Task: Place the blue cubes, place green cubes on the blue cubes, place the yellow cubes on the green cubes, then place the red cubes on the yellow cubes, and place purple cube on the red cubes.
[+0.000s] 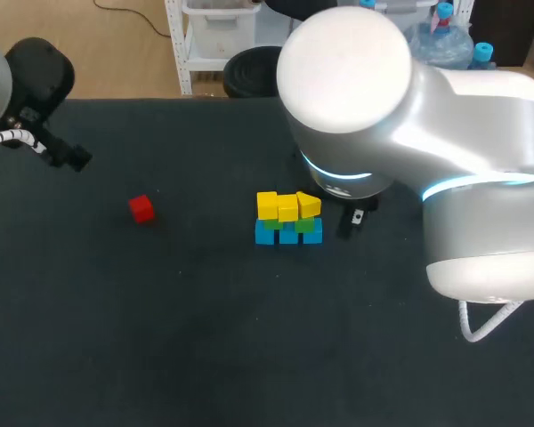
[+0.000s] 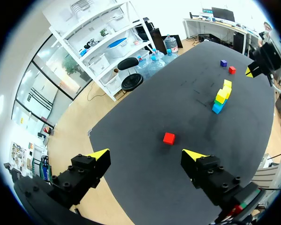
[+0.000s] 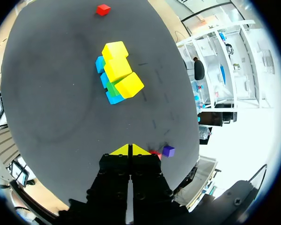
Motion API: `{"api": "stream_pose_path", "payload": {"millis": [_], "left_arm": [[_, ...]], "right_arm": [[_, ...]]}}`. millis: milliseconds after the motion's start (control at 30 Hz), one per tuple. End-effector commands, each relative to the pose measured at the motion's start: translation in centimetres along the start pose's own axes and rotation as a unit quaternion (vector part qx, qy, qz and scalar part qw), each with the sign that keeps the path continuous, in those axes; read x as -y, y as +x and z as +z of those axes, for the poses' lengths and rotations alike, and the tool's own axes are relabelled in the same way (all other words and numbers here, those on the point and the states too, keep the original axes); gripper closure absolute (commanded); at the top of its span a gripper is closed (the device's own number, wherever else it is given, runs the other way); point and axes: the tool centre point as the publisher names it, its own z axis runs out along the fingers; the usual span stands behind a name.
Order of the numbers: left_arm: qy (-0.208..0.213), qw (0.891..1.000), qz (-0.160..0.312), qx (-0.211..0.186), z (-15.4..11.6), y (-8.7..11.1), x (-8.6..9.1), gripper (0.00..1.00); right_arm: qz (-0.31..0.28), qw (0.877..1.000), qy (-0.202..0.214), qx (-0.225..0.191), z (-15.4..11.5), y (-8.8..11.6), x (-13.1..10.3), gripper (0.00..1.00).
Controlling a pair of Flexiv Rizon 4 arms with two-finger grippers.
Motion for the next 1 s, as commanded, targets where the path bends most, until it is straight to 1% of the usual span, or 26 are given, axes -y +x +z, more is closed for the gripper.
{"api": "stream_pose_path", "payload": {"millis": [33,233,400,600,1000], "left_arm": [[0.001,1.0,0.0,0.0,0.0,0.0,-0.1,0.0],[0.001,1.0,0.0,0.0,0.0,0.0,-0.1,0.0],[0.001,1.0,0.0,0.0,0.0,0.0,-0.1,0.0],[0.001,1.0,0.0,0.0,0.0,0.0,-0.1,0.0],[0.001,1.0,0.0,0.0,0.0,0.0,-0.1,0.0]], "right_arm": [[0.001,1.0,-0.006,-0.01,0.2,0.1,-0.1,1.0],[0.005,1.0,-0.012,-0.012,1.1,0.4,-0.2,1.0],[0.006,1.0,-0.01,-0.01,2.7,0.2,-0.1,1.0],[0.01,1.0,-0.009,-0.002,4.4,-0.6,0.0,1.0],[0.029,0.999,0.019,0.022,5.8,-2.4,1.3,1.0]]}}
